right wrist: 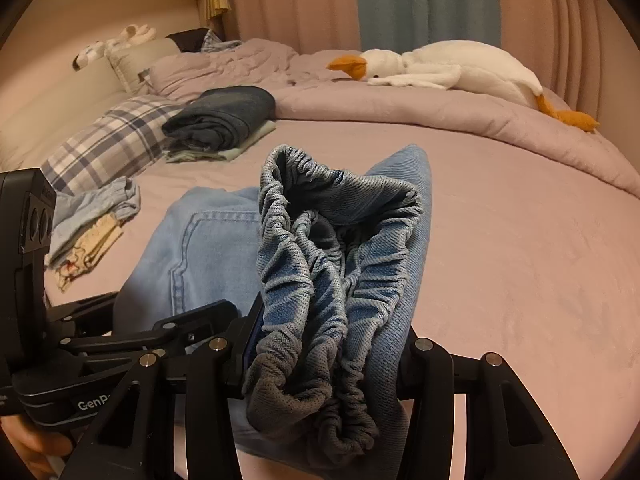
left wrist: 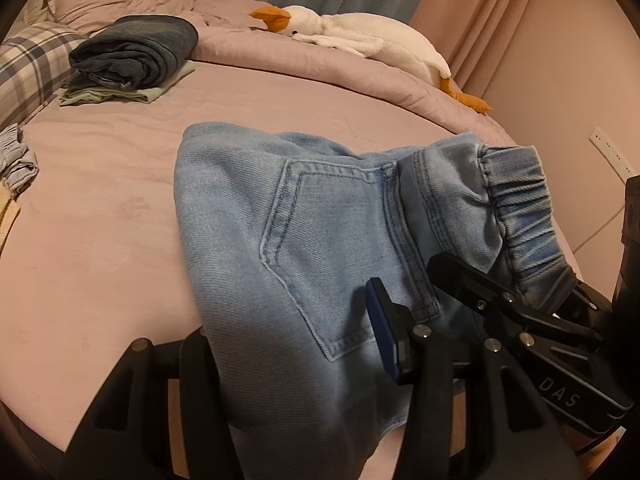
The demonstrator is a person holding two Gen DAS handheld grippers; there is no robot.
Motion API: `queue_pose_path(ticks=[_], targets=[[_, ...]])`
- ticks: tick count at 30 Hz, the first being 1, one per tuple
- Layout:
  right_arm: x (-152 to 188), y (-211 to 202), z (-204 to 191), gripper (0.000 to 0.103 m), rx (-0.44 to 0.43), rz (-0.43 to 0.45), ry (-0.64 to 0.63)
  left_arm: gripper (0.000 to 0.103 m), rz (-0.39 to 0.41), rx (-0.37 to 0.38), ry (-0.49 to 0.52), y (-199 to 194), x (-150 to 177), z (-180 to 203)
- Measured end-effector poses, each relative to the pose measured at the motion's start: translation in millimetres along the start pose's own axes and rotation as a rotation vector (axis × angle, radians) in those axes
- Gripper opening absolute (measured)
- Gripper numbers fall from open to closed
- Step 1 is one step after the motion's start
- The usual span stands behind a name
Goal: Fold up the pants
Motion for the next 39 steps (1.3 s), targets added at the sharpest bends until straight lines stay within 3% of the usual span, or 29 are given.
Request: queue_pose_path(ticks=[39], targets=[[-22,14,-11,0.051,-0.029,0.019,-0.020,0.050,0.037,-0.029,-0.018,-5,-19,-15]])
Point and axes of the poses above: each gripper's, at about its wrist camera, not at the fingertips, and y roughly the way its jaws point, z to its right, x to its underside, the point moved 1 cm from there along y, roughly the way its jaws point, and after that the axes turned 1 degree about -z, right-handed, at the moved point
